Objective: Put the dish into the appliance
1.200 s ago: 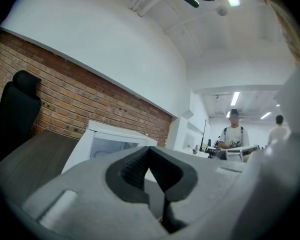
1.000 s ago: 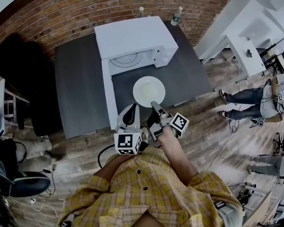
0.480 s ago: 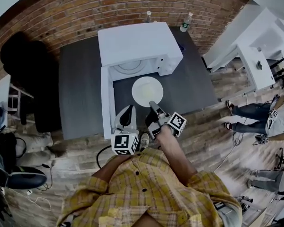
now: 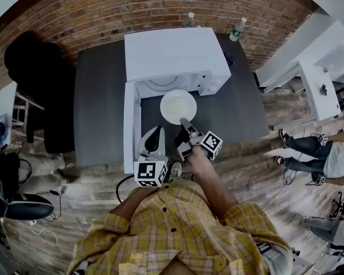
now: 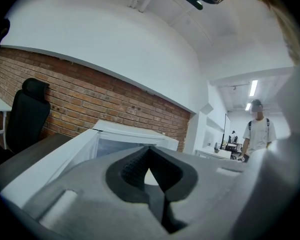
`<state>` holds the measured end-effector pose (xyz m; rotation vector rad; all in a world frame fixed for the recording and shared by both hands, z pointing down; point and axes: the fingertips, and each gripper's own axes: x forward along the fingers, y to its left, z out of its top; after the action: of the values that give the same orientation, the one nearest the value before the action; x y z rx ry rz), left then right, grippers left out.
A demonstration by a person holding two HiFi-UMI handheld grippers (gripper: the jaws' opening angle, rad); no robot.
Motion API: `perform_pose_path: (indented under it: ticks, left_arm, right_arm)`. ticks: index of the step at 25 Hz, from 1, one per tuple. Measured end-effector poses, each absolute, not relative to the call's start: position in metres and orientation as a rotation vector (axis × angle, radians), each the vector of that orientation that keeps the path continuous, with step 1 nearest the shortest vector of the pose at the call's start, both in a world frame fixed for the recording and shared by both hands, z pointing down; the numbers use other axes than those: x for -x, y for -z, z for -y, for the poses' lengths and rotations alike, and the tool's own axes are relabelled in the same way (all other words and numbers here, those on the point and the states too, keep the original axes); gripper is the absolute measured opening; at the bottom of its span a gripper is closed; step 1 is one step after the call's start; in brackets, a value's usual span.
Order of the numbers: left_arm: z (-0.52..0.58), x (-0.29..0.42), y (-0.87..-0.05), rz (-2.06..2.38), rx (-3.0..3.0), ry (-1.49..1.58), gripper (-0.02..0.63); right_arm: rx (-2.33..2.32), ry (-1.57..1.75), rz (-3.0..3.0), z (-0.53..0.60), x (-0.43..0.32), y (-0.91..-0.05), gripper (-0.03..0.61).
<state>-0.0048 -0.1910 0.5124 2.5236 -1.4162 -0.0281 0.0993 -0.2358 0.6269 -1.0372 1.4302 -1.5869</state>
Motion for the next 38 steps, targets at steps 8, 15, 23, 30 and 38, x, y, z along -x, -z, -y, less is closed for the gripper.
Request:
perform_pose_path:
  ticks: [8, 15, 23, 30, 38]
  left_arm:
    - [0.208, 0.002, -0.517, 1.447, -2.503, 0.020, -0.005]
    - [0.218, 0.004, -0.523, 1.474, -2.487, -0.007, -0.005]
    - [0.228, 0.002, -0.528, 1.488, -2.473, -0.029, -0.005]
    - [0.230, 0.000, -0.531, 1.484, -2.469, -0.036, -0.005]
    - [0.231, 0.002, -0.531, 1.479, -2.474, -0.043, -0.005]
  right_arm:
    - [1.034, 1.614, -1.410, 0.271, -0.103, -0.658, 0.020]
    - [1.050, 1.610, -1.436, 0.300, -0.107, -0.678, 0.020]
    - [1.054, 1.616, -1.453, 0.334, -0.101, -0.685, 0.020]
    - [1.058, 1.644, -1.445, 0.349, -0.097, -0.700, 0.020]
    - [1.057, 1.648, -1.437, 0.367, -0.093, -0.709, 0.020]
